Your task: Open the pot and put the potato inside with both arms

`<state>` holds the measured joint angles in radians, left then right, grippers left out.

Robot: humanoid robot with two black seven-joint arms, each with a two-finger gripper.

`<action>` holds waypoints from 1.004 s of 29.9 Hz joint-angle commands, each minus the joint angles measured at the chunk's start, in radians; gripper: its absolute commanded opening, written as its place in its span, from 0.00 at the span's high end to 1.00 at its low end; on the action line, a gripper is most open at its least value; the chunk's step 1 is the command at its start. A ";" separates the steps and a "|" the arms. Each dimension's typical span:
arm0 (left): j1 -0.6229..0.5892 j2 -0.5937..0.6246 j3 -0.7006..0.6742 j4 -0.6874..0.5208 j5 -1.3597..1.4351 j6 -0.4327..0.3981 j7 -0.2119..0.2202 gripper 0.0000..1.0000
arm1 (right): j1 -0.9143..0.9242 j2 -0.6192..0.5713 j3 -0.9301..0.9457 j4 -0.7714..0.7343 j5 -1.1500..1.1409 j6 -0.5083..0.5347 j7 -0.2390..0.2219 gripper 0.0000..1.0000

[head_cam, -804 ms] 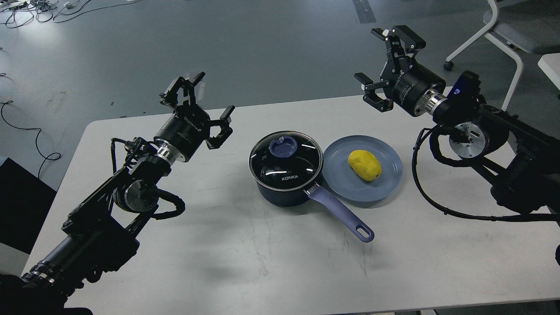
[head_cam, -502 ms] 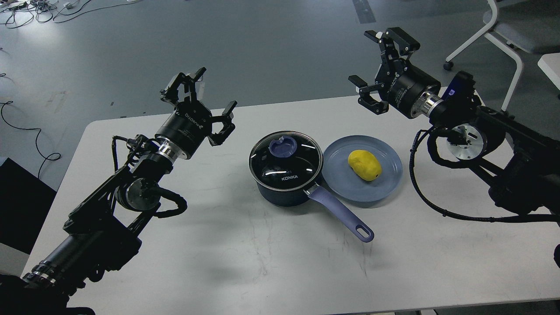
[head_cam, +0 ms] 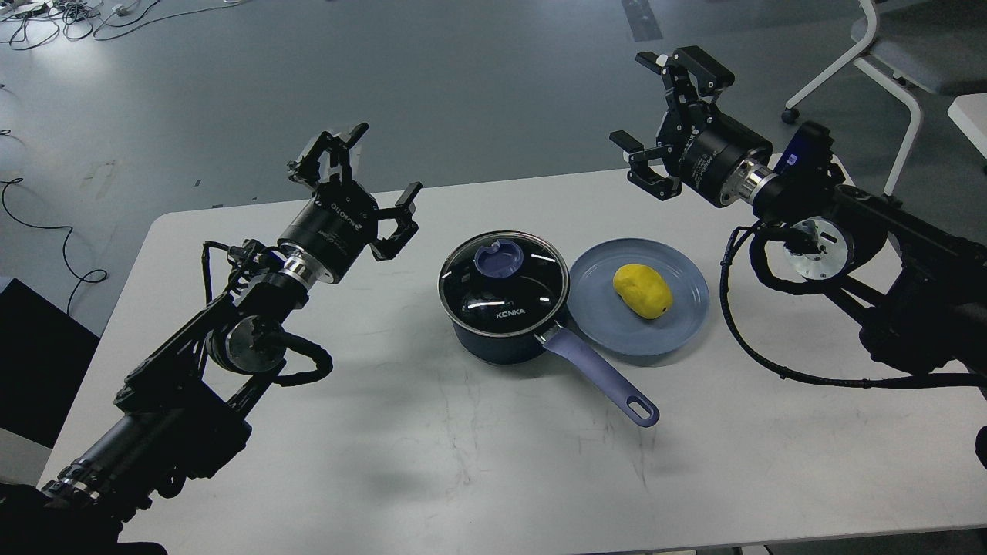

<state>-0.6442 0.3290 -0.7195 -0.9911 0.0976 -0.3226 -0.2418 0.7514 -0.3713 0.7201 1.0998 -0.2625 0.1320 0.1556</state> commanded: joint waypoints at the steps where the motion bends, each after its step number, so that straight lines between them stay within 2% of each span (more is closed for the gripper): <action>1: -0.002 0.002 0.000 0.000 -0.001 -0.001 -0.001 0.02 | 0.000 -0.003 0.001 0.000 0.000 0.000 0.001 0.00; 30: -0.002 0.002 -0.017 0.000 -0.013 0.002 -0.005 0.02 | 0.016 0.000 0.001 -0.012 -0.001 -0.002 0.001 0.00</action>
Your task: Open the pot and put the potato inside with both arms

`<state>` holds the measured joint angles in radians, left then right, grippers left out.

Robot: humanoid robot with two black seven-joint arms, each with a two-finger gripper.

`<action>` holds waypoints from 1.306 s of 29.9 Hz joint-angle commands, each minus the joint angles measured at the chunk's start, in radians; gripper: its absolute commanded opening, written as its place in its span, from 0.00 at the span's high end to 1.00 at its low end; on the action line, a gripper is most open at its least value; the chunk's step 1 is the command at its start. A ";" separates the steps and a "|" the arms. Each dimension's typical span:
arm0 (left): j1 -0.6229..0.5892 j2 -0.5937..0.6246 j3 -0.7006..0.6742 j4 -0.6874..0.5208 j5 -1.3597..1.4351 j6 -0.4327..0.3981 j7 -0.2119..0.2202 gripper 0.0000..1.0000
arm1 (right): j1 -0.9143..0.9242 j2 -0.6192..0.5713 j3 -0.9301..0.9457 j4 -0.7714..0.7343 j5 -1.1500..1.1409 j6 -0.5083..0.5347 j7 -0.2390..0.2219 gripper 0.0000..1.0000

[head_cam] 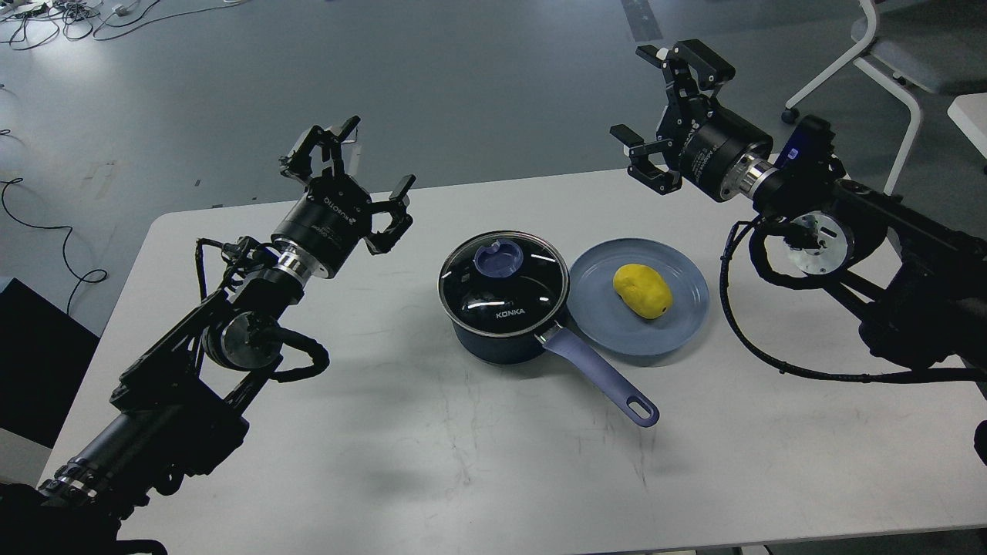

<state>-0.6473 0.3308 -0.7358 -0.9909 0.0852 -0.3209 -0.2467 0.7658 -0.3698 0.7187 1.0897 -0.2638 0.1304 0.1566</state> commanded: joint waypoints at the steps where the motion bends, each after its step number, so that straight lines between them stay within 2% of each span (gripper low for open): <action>1: 0.002 0.001 -0.002 0.000 -0.002 0.000 -0.005 0.02 | 0.000 -0.001 0.002 -0.002 0.000 0.000 0.000 0.00; 5: 0.002 -0.004 -0.011 0.002 -0.002 0.006 -0.011 0.02 | -0.002 -0.005 0.001 -0.002 0.000 0.000 0.000 0.00; 10: -0.029 0.001 -0.014 -0.003 0.121 0.207 -0.008 0.02 | -0.005 -0.008 -0.001 -0.008 0.000 0.000 0.000 0.00; 12: -0.063 0.004 -0.014 -0.003 0.273 0.255 -0.009 0.02 | -0.005 -0.008 0.001 -0.020 0.000 0.000 -0.002 0.00; 15: -0.080 0.025 -0.019 -0.030 0.504 0.276 -0.026 0.02 | -0.005 -0.009 0.004 -0.039 0.002 0.000 -0.002 0.00; 16: -0.080 0.025 -0.019 -0.031 0.505 0.276 -0.026 0.02 | -0.005 -0.009 0.004 -0.039 0.002 0.000 -0.002 0.00; 18: -0.087 0.075 -0.007 -0.124 0.719 0.321 -0.069 0.02 | -0.005 -0.009 0.010 -0.040 0.002 0.000 -0.002 0.00; 19: -0.087 0.105 0.001 -0.190 0.875 0.367 -0.071 0.02 | -0.005 -0.011 0.011 -0.042 0.002 0.000 -0.002 0.00; 23: -0.083 0.174 0.076 -0.299 1.242 0.447 -0.069 0.02 | -0.016 -0.015 0.021 -0.053 0.005 0.000 -0.002 0.00; 26: -0.089 0.174 0.128 -0.333 1.355 0.526 -0.071 0.02 | -0.054 -0.012 0.062 -0.070 0.006 0.000 -0.003 0.00; 28: -0.090 0.175 0.138 -0.348 1.390 0.545 -0.071 0.02 | -0.074 -0.009 0.080 -0.070 0.008 0.001 -0.003 0.00; 33: -0.086 0.174 0.191 -0.342 1.834 0.574 -0.071 0.02 | -0.111 -0.017 0.108 -0.071 0.008 0.008 -0.002 0.00; 39: -0.094 0.174 0.236 -0.330 1.884 0.576 -0.071 0.02 | -0.126 -0.024 0.120 -0.076 0.008 0.005 -0.002 0.00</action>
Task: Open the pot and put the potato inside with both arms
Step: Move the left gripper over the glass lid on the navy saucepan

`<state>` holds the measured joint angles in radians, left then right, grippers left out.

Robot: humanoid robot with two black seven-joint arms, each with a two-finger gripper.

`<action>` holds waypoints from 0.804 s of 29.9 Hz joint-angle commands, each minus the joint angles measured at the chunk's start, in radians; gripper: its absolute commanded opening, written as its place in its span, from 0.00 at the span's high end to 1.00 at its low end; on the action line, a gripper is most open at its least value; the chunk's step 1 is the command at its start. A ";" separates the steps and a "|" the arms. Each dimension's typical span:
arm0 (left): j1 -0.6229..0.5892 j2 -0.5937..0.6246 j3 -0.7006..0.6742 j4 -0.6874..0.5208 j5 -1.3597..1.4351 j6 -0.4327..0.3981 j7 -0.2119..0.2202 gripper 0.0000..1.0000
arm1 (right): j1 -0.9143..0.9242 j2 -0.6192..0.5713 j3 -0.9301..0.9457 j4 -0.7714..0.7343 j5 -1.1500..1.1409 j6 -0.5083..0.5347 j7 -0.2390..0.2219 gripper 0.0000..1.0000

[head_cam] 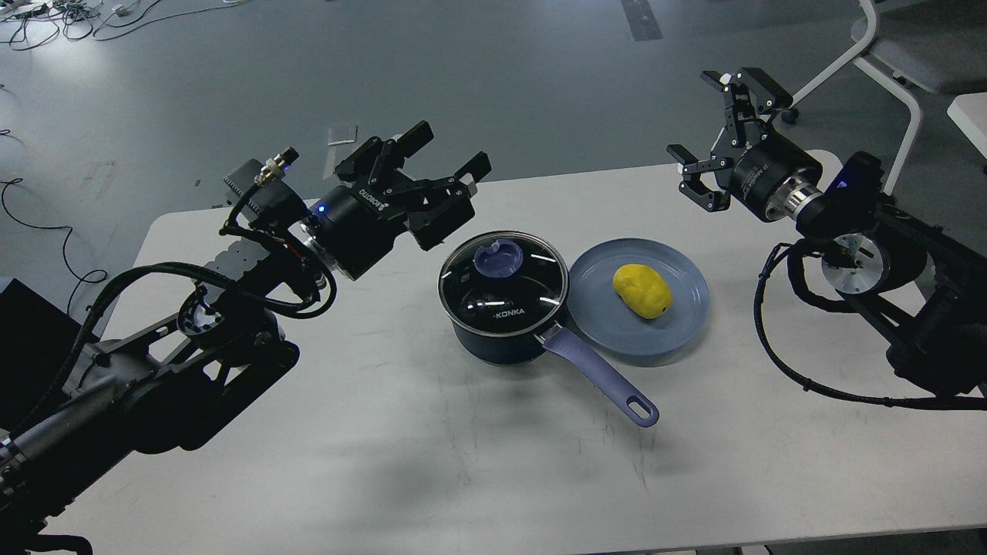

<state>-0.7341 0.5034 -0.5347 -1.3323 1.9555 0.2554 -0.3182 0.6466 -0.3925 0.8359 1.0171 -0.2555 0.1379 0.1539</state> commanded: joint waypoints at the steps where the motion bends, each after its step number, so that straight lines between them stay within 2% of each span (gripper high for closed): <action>1: -0.014 0.000 0.048 0.022 0.014 -0.004 0.001 0.02 | -0.008 -0.002 0.003 -0.006 -0.001 -0.003 0.001 0.00; 3: -0.053 -0.026 0.103 0.077 0.028 -0.004 0.001 0.02 | -0.010 0.007 0.011 -0.028 -0.001 -0.006 0.001 0.00; 5: -0.097 -0.119 0.177 0.152 0.109 -0.002 0.004 0.02 | -0.010 0.017 0.028 -0.055 -0.001 -0.006 0.001 0.00; 12: -0.131 -0.161 0.226 0.200 0.166 -0.002 0.001 0.02 | -0.008 0.015 0.022 -0.068 -0.001 -0.004 0.000 0.00; 16: -0.139 -0.256 0.246 0.293 0.163 -0.002 0.002 0.02 | -0.012 0.012 0.028 -0.068 0.001 -0.012 0.001 0.00; 24: -0.123 -0.284 0.251 0.381 0.160 0.004 0.002 0.02 | -0.016 0.009 0.055 -0.066 0.006 -0.012 0.003 0.00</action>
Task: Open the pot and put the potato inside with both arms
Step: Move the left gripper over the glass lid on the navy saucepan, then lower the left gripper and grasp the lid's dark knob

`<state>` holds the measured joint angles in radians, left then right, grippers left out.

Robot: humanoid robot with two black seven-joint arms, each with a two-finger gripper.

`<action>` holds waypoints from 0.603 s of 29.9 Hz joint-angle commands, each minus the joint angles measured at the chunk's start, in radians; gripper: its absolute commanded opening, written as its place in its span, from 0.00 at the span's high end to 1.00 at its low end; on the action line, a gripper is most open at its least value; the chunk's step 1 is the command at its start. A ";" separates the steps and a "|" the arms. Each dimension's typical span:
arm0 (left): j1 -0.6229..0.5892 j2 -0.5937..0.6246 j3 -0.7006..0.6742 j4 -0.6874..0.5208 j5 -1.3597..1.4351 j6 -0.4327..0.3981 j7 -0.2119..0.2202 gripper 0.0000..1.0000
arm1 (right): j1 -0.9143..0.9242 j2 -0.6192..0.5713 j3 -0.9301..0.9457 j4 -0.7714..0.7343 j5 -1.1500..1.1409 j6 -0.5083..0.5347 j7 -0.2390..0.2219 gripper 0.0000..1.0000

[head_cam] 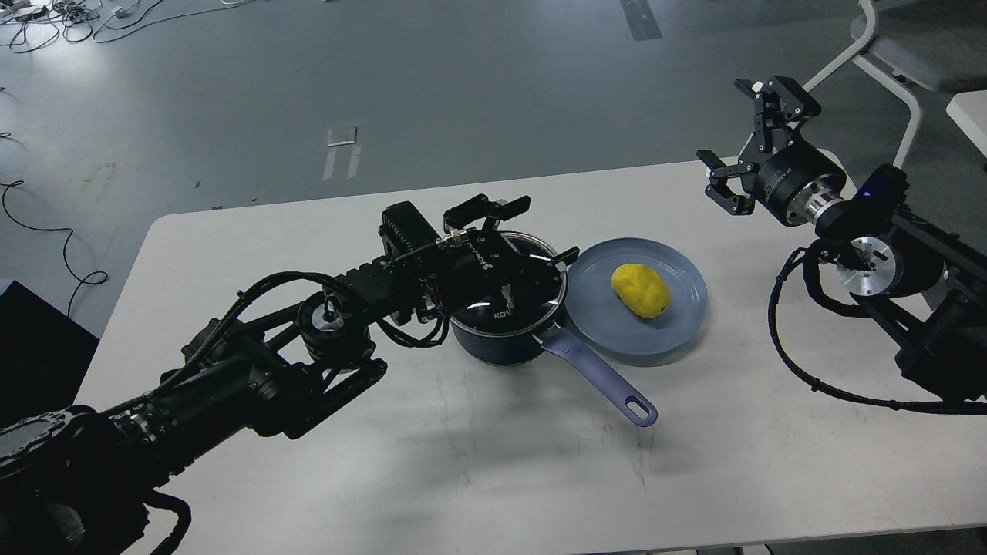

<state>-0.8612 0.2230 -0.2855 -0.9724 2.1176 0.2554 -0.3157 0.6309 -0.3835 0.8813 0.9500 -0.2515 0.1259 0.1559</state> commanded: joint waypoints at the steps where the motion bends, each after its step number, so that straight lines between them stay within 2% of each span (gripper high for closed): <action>1: 0.004 -0.005 0.002 0.029 -0.004 0.010 -0.002 0.02 | 0.000 0.000 0.011 0.001 0.001 0.000 0.001 0.00; 18: 0.045 0.035 0.022 0.032 -0.044 0.027 -0.008 0.02 | 0.001 0.000 0.010 0.001 0.001 0.000 0.001 0.00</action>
<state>-0.8280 0.2563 -0.2663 -0.9401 2.0726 0.2807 -0.3236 0.6315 -0.3836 0.8914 0.9511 -0.2500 0.1256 0.1566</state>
